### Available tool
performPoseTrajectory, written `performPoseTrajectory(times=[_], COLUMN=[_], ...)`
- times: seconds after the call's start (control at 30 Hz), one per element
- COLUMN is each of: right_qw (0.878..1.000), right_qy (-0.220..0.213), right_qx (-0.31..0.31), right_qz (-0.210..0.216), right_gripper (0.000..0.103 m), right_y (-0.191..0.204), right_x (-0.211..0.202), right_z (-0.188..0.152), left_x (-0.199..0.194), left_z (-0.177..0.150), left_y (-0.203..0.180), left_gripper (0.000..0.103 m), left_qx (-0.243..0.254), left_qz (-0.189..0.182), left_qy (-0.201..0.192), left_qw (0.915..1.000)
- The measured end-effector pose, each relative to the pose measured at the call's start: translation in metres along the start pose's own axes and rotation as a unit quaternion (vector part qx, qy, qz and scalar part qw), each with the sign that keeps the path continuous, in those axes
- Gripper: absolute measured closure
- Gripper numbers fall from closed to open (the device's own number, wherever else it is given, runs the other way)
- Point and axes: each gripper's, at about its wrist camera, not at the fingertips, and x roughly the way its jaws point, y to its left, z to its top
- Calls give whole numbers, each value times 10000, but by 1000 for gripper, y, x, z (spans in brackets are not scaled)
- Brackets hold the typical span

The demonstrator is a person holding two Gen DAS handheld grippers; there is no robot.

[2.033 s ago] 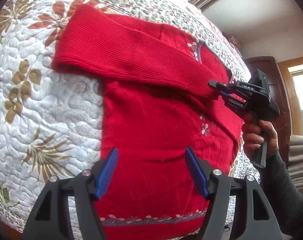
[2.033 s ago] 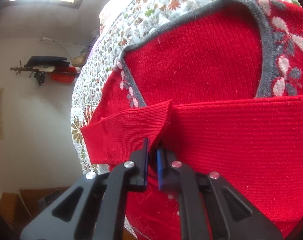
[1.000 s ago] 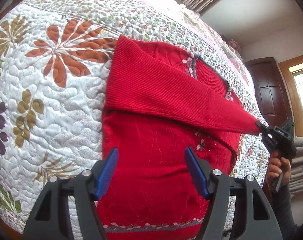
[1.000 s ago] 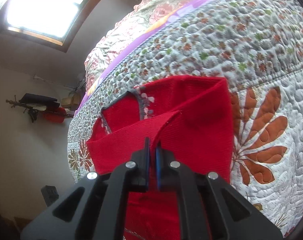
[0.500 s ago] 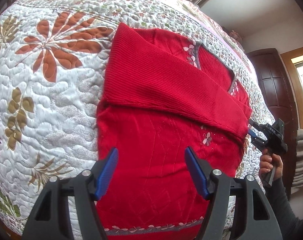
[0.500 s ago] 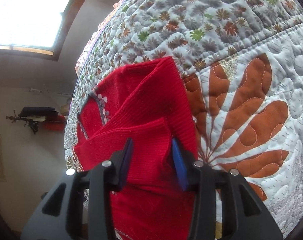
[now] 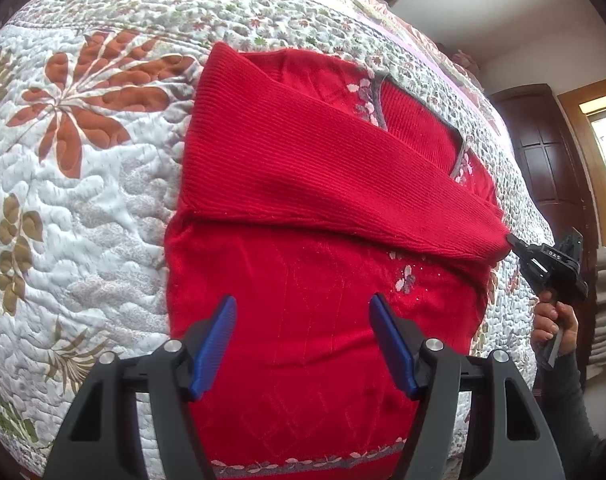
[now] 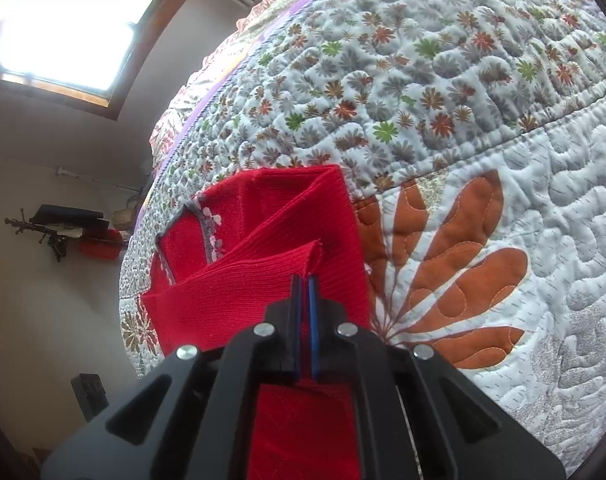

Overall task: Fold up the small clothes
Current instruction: 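Lay the sleeve over the first sleeve and open the left tool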

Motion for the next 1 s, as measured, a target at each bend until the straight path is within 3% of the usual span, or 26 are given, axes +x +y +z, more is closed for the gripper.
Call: performPoseTrajectory(times=[0.27, 0.47, 0.6, 0.67, 0.87, 1.0], right_qw=[9998, 9994, 9992, 9987, 9971, 9950], right_qy=[94, 81, 337, 383, 447, 25], right_qx=[131, 333, 157, 84, 38, -413], right_qz=[-63, -24, -147, -332, -608, -907], right_gripper=[100, 76, 76, 98, 94, 91], right_y=[-14, -20, -15, -12, -3, 29], right_x=[13, 4, 14, 19, 19, 2], right_z=[2, -16, -31, -33, -39, -35], left_x=[-2, 2, 16, 25, 38, 43], left_z=[21, 60, 81, 86, 86, 81], left_y=[2, 9, 14, 15, 11, 5], left_gripper=[34, 34, 34, 34, 34, 30], left_qx=[67, 148, 235, 270, 502, 722], left_qz=[-12, -45, -1, 39, 404, 721], left_qy=[-188, -476, -528, -485, -380, -346], left_qw=[9998, 9987, 9983, 9985, 9972, 9942])
